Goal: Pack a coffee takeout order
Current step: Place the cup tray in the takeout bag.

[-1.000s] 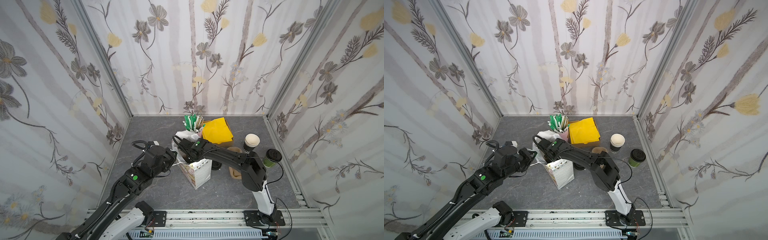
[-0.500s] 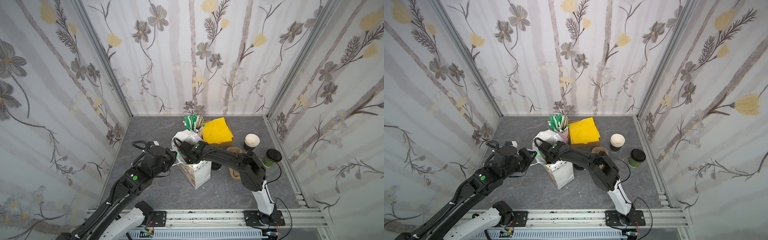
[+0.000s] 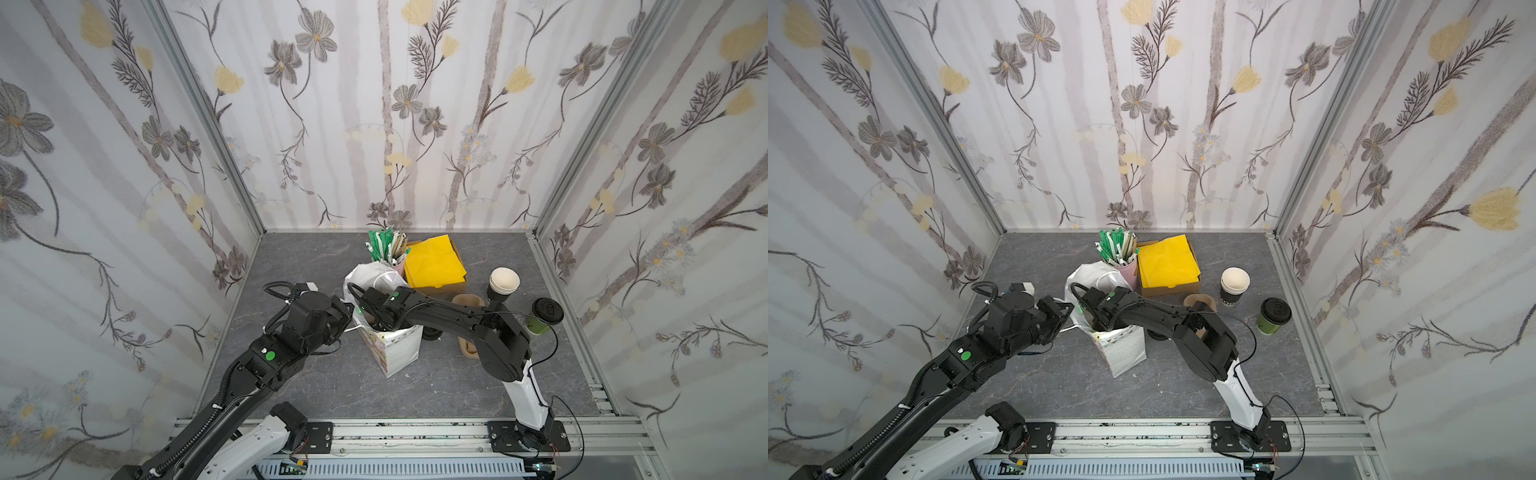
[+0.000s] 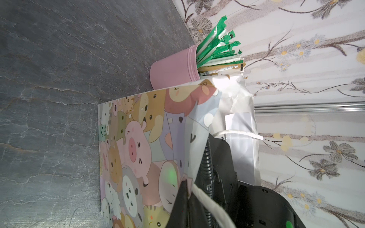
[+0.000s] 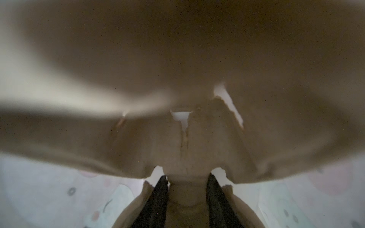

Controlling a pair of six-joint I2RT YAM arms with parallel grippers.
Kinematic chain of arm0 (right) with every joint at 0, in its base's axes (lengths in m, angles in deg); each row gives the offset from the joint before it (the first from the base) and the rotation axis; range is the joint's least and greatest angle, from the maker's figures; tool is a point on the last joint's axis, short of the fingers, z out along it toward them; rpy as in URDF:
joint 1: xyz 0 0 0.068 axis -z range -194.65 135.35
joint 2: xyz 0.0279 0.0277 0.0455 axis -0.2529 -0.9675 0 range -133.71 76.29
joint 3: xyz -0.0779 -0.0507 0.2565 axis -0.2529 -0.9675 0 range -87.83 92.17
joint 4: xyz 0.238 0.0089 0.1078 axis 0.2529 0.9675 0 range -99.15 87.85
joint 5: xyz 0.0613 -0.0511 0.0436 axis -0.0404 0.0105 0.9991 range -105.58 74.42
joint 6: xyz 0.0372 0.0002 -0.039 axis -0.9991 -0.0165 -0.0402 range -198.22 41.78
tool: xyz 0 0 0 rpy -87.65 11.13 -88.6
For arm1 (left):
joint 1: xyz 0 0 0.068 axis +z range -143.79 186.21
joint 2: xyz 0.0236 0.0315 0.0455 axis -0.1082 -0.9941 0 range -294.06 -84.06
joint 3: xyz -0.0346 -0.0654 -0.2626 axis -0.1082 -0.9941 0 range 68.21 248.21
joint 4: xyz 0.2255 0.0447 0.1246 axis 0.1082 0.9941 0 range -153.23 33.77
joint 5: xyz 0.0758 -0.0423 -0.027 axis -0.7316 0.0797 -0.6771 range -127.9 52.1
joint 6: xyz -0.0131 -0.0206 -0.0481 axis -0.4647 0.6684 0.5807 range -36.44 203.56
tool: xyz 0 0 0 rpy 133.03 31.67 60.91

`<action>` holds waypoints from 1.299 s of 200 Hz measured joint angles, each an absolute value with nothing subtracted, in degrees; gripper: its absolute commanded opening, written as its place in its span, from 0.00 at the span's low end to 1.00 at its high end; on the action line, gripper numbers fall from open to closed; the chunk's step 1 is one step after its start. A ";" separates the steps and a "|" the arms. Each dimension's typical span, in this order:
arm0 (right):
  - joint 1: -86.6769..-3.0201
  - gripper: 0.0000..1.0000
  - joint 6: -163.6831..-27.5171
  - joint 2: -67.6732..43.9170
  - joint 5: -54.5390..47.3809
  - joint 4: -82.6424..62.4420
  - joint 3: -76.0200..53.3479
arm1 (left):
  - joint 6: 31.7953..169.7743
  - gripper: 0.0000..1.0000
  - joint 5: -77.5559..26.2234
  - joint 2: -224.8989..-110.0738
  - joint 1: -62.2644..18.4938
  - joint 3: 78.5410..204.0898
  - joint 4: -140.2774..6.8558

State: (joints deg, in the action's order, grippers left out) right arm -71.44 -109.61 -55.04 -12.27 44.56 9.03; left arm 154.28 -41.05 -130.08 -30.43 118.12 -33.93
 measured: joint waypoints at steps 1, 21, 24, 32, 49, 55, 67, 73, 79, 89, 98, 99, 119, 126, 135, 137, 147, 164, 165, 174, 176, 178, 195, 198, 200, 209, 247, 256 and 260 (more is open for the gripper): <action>-71.44 0.34 -109.61 -55.04 -12.27 44.54 9.01 | 154.28 0.00 -41.05 -130.08 -30.43 118.12 -33.91; -71.24 0.35 -109.61 -55.04 -11.61 44.39 8.95 | 154.28 0.00 -41.10 -130.16 -30.43 118.14 -33.89; -71.22 0.36 -109.61 -55.04 -11.61 44.35 8.95 | 154.28 0.00 -41.12 -130.16 -30.43 118.14 -33.89; -71.20 0.36 -109.61 -55.04 -11.55 44.28 8.95 | 154.28 0.00 -41.12 -130.19 -30.43 118.14 -33.89; -71.11 0.37 -109.63 -54.84 -11.48 44.30 9.12 | 154.28 0.00 -41.27 -130.19 -30.43 118.14 -33.89; -71.09 0.37 -109.63 -54.67 -11.48 44.32 9.23 | 154.28 0.00 -41.29 -130.19 -30.43 118.16 -33.89; -70.98 0.37 -109.63 -54.28 -11.48 44.32 9.51 | 154.30 0.00 -41.32 -130.19 -30.43 118.30 -33.91; -70.92 0.38 -109.66 -54.12 -11.48 44.30 9.64 | 154.30 0.00 -41.34 -130.19 -30.43 118.34 -33.91; -70.87 0.39 -109.66 -53.99 -11.48 44.26 9.75 | 154.33 0.00 -41.34 -130.19 -30.43 118.34 -33.91; -70.76 0.39 -109.66 -54.01 -11.48 44.26 9.84 | 154.44 0.00 -41.36 -130.21 -30.43 118.34 -33.91; -70.70 0.39 -109.66 -54.01 -11.48 44.26 9.84 | 154.46 0.00 -41.36 -130.25 -30.43 118.36 -33.89; -70.68 0.39 -109.66 -54.01 -11.48 44.26 9.84 | 154.46 0.00 -41.38 -130.27 -30.43 118.36 -33.89; -70.63 0.39 -109.66 -54.01 -11.48 44.13 9.73 | 154.46 0.00 -41.56 -130.38 -30.43 118.69 -33.89; -70.63 0.39 -109.66 -54.04 -11.46 44.00 9.56 | 154.46 0.00 -41.62 -130.40 -30.43 118.73 -33.89; -70.63 0.39 -109.66 -54.12 -11.44 43.76 9.27 | 154.46 0.00 -41.71 -130.51 -30.43 118.73 -33.86; -70.61 0.39 -109.66 -54.12 -11.41 43.69 9.21 | 154.46 0.00 -41.71 -130.51 -30.43 118.73 -33.84; -70.61 0.39 -109.66 -54.23 -11.41 43.45 8.84 | 154.48 0.00 -41.73 -130.58 -30.43 118.73 -33.84; -70.52 0.40 -109.66 -54.34 -11.24 43.17 8.35 | 154.48 0.00 -41.73 -130.60 -30.43 118.76 -33.80; -70.50 0.40 -109.66 -54.34 -11.24 43.14 8.35 | 154.48 0.00 -41.73 -130.60 -30.43 118.76 -33.80; -70.48 0.39 -109.66 -54.34 -11.22 42.82 8.14 | 154.48 0.00 -41.73 -130.60 -30.43 118.82 -33.78; -70.48 0.39 -109.66 -54.34 -11.22 42.75 8.09 | 154.48 0.00 -41.73 -130.60 -30.43 118.84 -33.73; -70.46 0.39 -109.63 -54.36 -11.22 42.68 8.05 | 154.48 0.00 -41.73 -130.62 -30.43 118.86 -33.71; -70.37 0.39 -109.63 -54.58 -11.20 42.18 7.94 | 154.48 0.00 -41.73 -130.62 -30.43 118.95 -33.47; -70.35 0.39 -109.63 -54.65 -11.20 42.14 7.94 | 154.48 0.00 -41.73 -130.65 -30.43 118.95 -33.41; -70.33 0.39 -109.63 -54.65 -11.20 42.09 7.94 | 154.48 0.00 -41.73 -130.67 -30.43 118.97 -33.38; -70.26 0.40 -109.61 -54.74 -11.17 41.99 7.94 | 154.48 0.00 -41.73 -130.71 -30.43 118.97 -33.38; -70.04 0.40 -109.42 -54.74 -11.02 41.53 7.55 | 154.52 0.00 -41.75 -130.91 -30.43 119.00 -33.36; -70.04 0.40 -109.37 -54.74 -11.02 41.22 7.26 | 154.52 0.00 -41.75 -130.93 -30.43 119.08 -33.27; -70.02 0.40 -109.31 -54.74 -11.04 41.02 7.13 | 154.52 0.00 -41.75 -130.95 -30.43 119.17 -33.21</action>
